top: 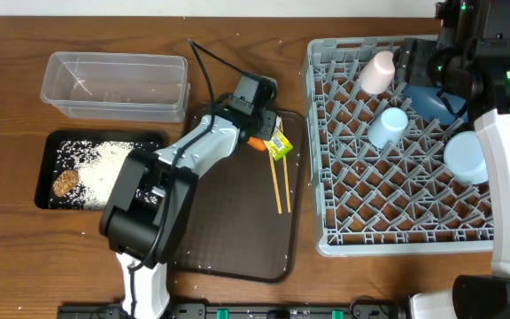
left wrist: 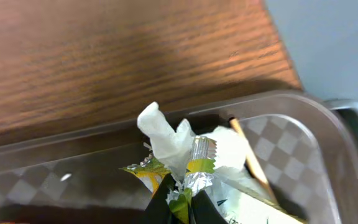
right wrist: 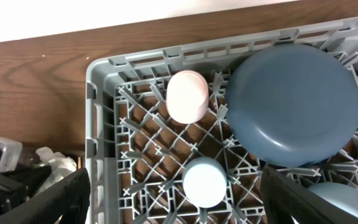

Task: Sort waste into correct bins and load items into the dishwasher rack
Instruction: 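Grasp the green snack wrapper with the left gripper, then carry the wrapper to the clear plastic bin and drop it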

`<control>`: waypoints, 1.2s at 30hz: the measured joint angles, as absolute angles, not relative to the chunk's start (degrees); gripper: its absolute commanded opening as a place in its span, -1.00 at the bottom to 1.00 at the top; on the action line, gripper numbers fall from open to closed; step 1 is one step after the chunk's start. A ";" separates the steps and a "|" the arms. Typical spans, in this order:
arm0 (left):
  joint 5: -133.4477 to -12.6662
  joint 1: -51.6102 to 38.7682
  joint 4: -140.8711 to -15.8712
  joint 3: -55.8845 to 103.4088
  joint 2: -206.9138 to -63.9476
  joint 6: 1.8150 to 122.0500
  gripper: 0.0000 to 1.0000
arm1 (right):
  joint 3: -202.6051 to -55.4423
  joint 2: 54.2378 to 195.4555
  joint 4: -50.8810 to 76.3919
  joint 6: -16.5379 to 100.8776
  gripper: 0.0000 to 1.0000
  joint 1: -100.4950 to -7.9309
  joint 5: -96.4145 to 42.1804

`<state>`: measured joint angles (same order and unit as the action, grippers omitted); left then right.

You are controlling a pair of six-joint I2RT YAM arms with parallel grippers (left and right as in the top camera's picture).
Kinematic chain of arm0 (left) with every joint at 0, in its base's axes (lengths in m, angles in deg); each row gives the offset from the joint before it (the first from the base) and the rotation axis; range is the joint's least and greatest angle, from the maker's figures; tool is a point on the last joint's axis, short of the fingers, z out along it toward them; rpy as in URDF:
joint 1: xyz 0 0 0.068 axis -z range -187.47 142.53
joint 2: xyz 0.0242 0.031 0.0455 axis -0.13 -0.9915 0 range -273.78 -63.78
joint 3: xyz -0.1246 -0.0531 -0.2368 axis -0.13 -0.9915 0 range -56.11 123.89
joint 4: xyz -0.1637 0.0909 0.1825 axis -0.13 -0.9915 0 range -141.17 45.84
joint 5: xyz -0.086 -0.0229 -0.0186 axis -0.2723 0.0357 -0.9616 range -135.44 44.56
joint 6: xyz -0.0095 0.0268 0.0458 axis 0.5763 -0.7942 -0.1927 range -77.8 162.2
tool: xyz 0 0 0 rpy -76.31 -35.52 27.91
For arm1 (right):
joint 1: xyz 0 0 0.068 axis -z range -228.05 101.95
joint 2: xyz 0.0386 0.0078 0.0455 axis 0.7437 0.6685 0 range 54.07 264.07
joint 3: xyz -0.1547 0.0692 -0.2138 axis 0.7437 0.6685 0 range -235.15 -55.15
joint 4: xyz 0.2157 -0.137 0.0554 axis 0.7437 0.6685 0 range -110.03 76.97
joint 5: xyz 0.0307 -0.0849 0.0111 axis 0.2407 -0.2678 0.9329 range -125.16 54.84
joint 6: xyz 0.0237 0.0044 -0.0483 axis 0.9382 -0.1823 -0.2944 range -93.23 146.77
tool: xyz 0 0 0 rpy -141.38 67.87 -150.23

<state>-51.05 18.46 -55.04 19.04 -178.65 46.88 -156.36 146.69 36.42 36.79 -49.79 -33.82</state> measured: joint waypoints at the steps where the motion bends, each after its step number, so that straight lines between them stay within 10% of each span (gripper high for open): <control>1: -51.07 18.46 -55.56 19.04 -177.60 46.86 -0.88 | -156.36 146.69 36.44 36.79 0.60 -49.79 -33.82; 13: -45.74 12.28 -58.97 19.24 -155.62 46.86 -0.88 | -156.33 146.69 36.59 36.79 0.61 -49.79 -33.82; 27: -36.51 -9.58 -51.89 19.26 -162.26 50.60 -0.83 | -155.68 146.69 36.70 36.79 0.61 -49.79 -33.82; 28: -36.32 -10.74 -51.54 19.26 -163.42 51.30 -0.56 | -155.59 146.69 36.72 36.79 0.61 -49.79 -33.82; 30: -36.05 -12.31 -51.02 19.26 -165.41 52.02 0.71 | -155.55 146.69 36.70 36.79 0.61 -49.79 -33.82; 31: -36.03 -12.77 -50.86 19.26 -166.19 52.70 0.96 | -155.46 146.69 36.68 36.79 0.61 -49.79 -33.82; 36: -36.03 -12.97 -50.62 19.26 -167.22 53.62 0.96 | -155.28 146.69 36.61 36.79 0.61 -49.79 -33.82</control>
<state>-36.03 -12.97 -50.62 19.26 -167.22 53.62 -155.28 146.69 36.61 36.79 -49.79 -33.82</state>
